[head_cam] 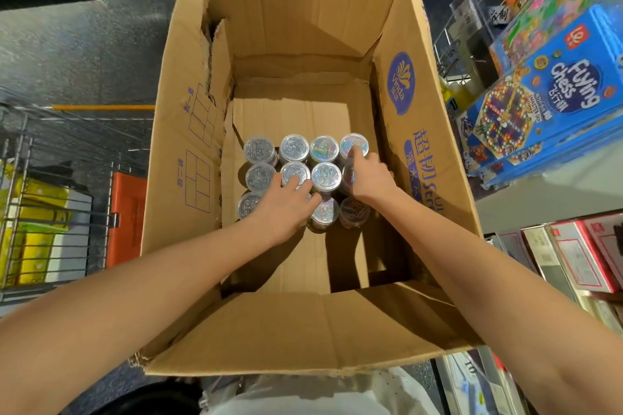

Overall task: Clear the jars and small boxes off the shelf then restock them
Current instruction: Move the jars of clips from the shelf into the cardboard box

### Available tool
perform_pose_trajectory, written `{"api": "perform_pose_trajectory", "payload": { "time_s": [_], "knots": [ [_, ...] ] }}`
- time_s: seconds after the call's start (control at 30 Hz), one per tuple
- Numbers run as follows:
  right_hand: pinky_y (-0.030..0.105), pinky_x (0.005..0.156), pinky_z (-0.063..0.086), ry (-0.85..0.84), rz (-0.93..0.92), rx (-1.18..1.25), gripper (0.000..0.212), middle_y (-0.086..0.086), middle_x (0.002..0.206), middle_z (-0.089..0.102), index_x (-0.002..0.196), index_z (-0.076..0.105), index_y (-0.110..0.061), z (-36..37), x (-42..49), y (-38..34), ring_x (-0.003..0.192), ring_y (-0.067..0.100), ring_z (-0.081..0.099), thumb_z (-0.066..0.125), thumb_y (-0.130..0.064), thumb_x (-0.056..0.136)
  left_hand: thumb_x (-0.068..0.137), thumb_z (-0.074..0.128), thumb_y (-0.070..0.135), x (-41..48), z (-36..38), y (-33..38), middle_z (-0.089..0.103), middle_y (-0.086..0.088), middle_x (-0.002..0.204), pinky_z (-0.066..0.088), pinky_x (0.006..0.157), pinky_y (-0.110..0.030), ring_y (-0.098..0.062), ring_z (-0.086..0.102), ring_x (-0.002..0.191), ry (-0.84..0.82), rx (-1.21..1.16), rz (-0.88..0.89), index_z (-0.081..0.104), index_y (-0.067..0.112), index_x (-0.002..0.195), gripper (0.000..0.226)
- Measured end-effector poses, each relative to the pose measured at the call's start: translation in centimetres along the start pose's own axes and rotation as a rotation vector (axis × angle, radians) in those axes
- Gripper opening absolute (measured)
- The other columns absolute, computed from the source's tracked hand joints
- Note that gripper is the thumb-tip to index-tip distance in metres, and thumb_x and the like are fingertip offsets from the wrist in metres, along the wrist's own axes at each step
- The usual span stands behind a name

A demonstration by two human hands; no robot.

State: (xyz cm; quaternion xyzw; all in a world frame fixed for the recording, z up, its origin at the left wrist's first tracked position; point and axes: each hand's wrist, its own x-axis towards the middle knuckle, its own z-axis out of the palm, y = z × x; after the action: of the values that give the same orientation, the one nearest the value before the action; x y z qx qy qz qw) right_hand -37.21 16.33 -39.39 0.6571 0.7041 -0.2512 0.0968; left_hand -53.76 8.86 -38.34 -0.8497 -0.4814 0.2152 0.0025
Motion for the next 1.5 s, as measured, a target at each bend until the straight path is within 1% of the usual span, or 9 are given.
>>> {"api": "perform_pose_trajectory", "payload": {
  "time_s": [0.17,0.3,0.5,0.6,0.7,0.8,1.03,1.23,1.5],
  "knots": [
    [0.049,0.099,0.039,-0.032,0.050,0.022,0.077,0.020,0.135,0.036,0.147,0.016,-0.020,-0.3,-0.6,-0.2,0.125,0.041,0.040,0.064,-0.015,0.087,0.086,0.058,0.052,0.4,-1.2,-1.1,0.035,-0.010,0.139,0.036,0.098,-0.050,-0.029,0.036,0.126,-0.023,-0.092,-0.034,0.031,0.021,0.138,0.066],
    [0.047,0.100,0.040,-0.044,0.076,0.023,0.087,0.020,0.137,0.033,0.149,0.012,-0.020,-1.4,-1.6,-0.8,0.125,0.041,0.039,0.068,-0.012,0.083,0.086,0.057,0.055,1.0,-3.3,-3.0,0.035,-0.008,0.141,0.035,0.102,-0.053,-0.029,0.036,0.129,-0.011,-0.117,-0.082,0.030,0.025,0.141,0.068],
    [0.046,0.098,0.042,0.027,-0.007,0.116,0.072,0.017,0.137,0.037,0.143,0.026,-0.017,-4.6,-5.7,-1.0,0.121,0.040,0.043,0.066,-0.026,0.084,0.087,0.058,0.051,0.4,-7.7,-4.0,0.040,-0.008,0.139,0.045,0.093,-0.045,-0.027,0.045,0.123,-0.004,-0.129,-0.085,0.026,0.028,0.146,0.071],
    [0.045,0.100,0.042,0.116,-0.063,0.145,0.078,0.019,0.141,0.034,0.147,0.023,-0.014,-8.6,-9.5,-0.8,0.124,0.039,0.044,0.069,-0.029,0.086,0.088,0.059,0.046,-0.1,-11.5,-3.6,0.041,-0.007,0.138,0.044,0.091,-0.044,-0.027,0.047,0.121,0.051,-0.127,-0.080,0.027,0.028,0.146,0.068],
    [0.044,0.097,0.045,0.316,-0.110,0.162,0.079,0.017,0.139,0.037,0.147,0.024,-0.015,-12.7,-14.8,0.6,0.123,0.034,0.045,0.068,-0.030,0.084,0.087,0.061,0.044,-1.0,-16.3,-2.2,0.044,-0.006,0.130,0.045,0.091,-0.047,-0.028,0.049,0.117,0.215,-0.139,-0.052,0.034,0.027,0.139,0.061],
    [0.046,0.091,0.048,0.479,-0.093,0.131,0.071,0.015,0.129,0.041,0.141,0.032,-0.015,-15.6,-20.4,3.0,0.114,0.036,0.049,0.067,-0.033,0.082,0.086,0.061,0.041,-2.4,-21.4,0.3,0.049,-0.006,0.125,0.048,0.085,-0.045,-0.028,0.053,0.112,0.391,-0.191,0.005,0.039,0.026,0.135,0.055],
    [0.044,0.099,0.040,0.780,0.165,0.047,0.070,0.020,0.129,0.042,0.139,0.036,-0.012,-18.6,-35.1,12.4,0.121,0.039,0.042,0.069,-0.032,0.080,0.087,0.064,0.033,-5.2,-32.4,11.1,0.047,-0.008,0.131,0.046,0.087,-0.044,-0.031,0.051,0.118,0.727,-0.214,0.317,0.041,0.022,0.137,0.056],
    [0.047,0.099,0.041,0.929,0.450,0.050,0.066,0.017,0.132,0.041,0.140,0.035,-0.015,-18.8,-48.0,20.4,0.120,0.040,0.041,0.065,-0.033,0.083,0.084,0.066,0.035,-7.7,-40.3,23.5,0.050,-0.010,0.125,0.047,0.089,-0.044,-0.031,0.054,0.113,0.859,-0.237,0.623,0.044,0.021,0.135,0.058],
    [0.044,0.099,0.042,0.993,0.704,0.099,0.065,0.016,0.132,0.041,0.138,0.036,-0.014,-18.5,-57.2,26.6,0.122,0.036,0.043,0.066,-0.032,0.083,0.086,0.064,0.034,-9.1,-44.7,35.5,0.048,-0.007,0.129,0.046,0.091,-0.045,-0.028,0.052,0.115,0.904,-0.288,0.859,0.040,0.023,0.137,0.058]
  ]
}}
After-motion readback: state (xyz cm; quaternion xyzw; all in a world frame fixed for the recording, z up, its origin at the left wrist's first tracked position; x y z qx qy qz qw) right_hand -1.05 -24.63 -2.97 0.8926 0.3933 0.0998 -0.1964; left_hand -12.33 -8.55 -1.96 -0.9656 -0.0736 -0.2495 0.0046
